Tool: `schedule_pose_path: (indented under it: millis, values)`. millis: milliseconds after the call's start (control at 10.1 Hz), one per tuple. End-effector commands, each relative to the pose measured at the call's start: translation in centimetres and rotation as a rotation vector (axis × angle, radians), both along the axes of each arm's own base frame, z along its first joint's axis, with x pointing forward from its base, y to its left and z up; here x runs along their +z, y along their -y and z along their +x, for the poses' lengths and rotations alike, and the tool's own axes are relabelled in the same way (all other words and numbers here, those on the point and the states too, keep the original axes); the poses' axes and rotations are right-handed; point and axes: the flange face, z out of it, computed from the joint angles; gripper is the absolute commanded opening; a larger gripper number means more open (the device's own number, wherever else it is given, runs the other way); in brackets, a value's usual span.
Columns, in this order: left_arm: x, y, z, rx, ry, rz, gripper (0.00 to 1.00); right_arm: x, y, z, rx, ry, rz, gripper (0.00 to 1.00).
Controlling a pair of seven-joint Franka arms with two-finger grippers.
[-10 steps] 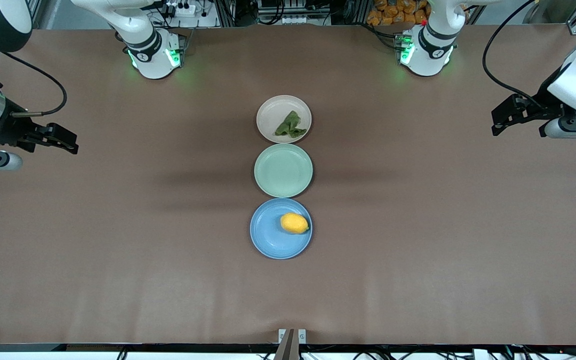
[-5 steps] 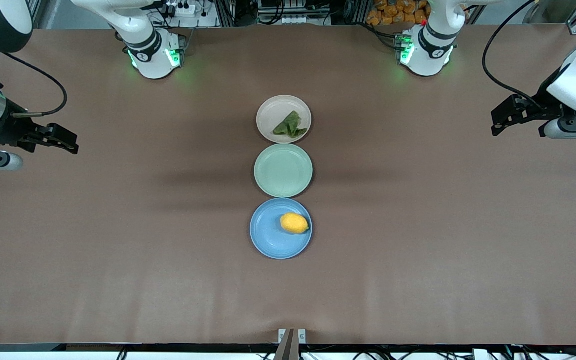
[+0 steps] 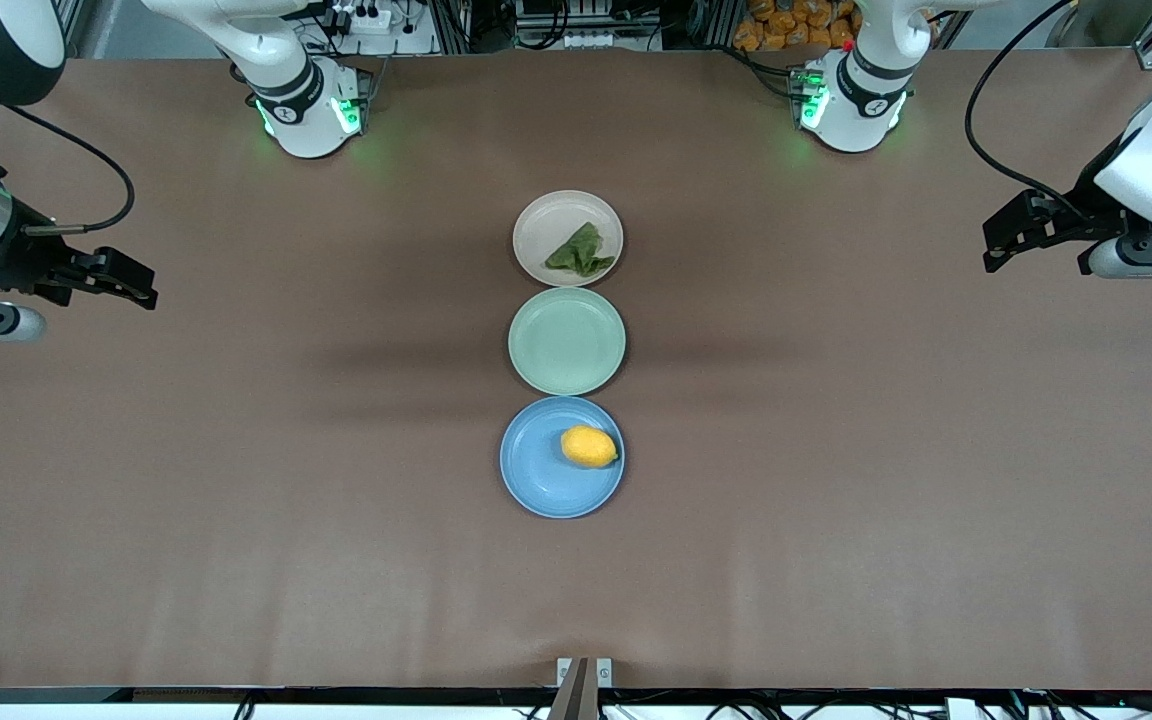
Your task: Place lemon and lettuce in plates
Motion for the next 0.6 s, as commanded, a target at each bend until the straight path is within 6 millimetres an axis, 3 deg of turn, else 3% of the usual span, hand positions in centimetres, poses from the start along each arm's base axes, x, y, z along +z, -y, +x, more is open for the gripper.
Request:
schedule_pose_path:
  millis: [0,496]
  values:
    - [0.0,-0.19,-0.26,-0.014,-0.01,-0.005,1.0,0.46,0.13,-0.4,0.004,0.013,0.013,1.0]
    - [0.0,-0.19,-0.26,-0.014,-0.01,-0.005,1.0,0.4,-0.21,-0.41,0.007,0.012,0.029,1.0]
